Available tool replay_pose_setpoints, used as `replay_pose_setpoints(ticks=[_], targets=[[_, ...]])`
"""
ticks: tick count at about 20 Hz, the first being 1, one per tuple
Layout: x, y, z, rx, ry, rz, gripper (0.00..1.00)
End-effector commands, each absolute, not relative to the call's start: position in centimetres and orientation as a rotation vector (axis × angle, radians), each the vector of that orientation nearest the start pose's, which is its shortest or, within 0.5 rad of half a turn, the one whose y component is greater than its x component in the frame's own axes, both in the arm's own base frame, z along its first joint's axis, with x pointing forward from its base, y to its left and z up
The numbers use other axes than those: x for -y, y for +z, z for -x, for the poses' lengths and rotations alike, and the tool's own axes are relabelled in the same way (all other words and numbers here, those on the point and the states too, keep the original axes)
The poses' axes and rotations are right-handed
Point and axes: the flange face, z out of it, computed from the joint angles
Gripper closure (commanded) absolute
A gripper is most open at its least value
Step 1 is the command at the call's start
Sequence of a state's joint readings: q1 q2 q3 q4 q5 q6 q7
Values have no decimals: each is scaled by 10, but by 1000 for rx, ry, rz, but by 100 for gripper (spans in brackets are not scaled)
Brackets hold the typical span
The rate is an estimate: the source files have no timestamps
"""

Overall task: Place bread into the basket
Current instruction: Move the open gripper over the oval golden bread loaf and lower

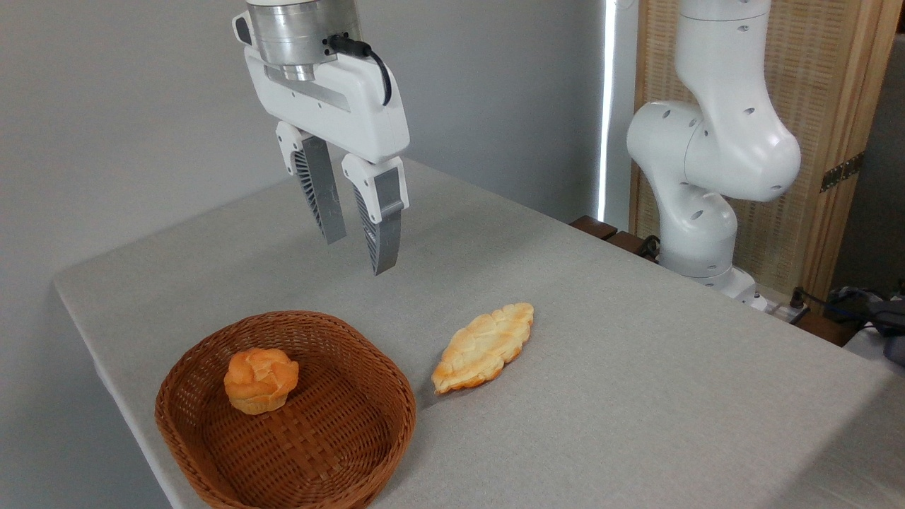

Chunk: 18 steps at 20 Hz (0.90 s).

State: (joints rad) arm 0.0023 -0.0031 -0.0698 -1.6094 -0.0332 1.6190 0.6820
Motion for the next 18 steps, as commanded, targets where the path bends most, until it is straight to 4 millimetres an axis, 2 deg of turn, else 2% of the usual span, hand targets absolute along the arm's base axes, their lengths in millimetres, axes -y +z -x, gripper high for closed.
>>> replay_pose_setpoints(ticks=[1, 11, 14, 18], targets=[[38, 617, -551, -1182, 6, 2950, 0], [33, 617, -550, -1168, 6, 2956, 0], [32, 618, -541, -1166, 12, 2956, 0], [29, 599, -511, -1160, 68, 2963, 0]])
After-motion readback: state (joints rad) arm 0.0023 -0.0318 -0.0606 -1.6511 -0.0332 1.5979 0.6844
